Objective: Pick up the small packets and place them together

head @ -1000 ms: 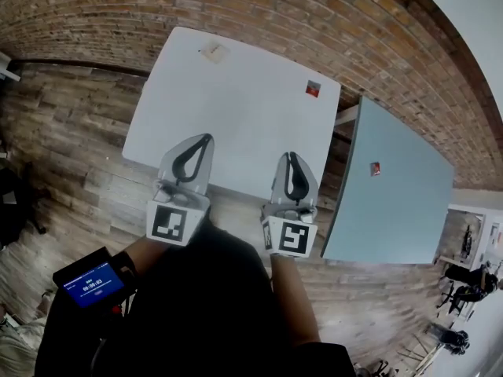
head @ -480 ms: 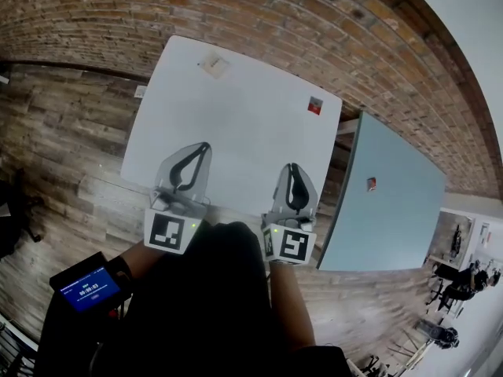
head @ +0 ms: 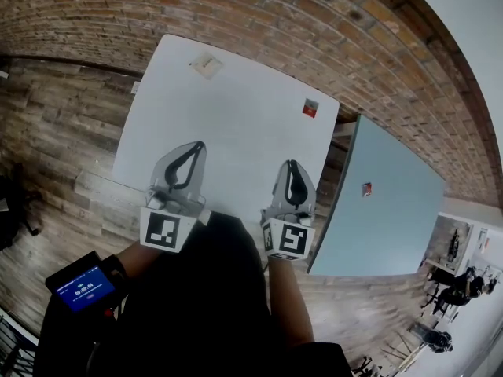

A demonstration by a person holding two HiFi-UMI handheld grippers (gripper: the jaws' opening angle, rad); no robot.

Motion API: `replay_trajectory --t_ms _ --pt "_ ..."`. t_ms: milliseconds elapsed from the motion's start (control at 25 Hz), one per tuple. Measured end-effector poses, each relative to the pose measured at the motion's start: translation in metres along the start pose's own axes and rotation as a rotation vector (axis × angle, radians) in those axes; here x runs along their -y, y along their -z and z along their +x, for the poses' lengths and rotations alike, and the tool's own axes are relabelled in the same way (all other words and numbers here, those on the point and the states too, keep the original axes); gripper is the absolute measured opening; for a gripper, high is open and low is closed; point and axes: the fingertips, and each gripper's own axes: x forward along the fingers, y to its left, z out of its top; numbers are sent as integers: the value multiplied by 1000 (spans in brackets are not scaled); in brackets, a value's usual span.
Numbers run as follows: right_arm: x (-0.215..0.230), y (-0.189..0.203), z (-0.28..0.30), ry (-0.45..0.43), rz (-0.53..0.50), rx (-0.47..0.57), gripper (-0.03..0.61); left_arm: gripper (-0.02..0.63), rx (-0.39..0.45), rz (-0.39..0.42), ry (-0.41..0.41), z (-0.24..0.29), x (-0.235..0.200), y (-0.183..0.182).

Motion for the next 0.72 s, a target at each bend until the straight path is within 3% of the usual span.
replay_trajectory --t_ms 720 --pt "132 64 89 -22 10 -125 60 0 -28 20 -46 89 43 9"
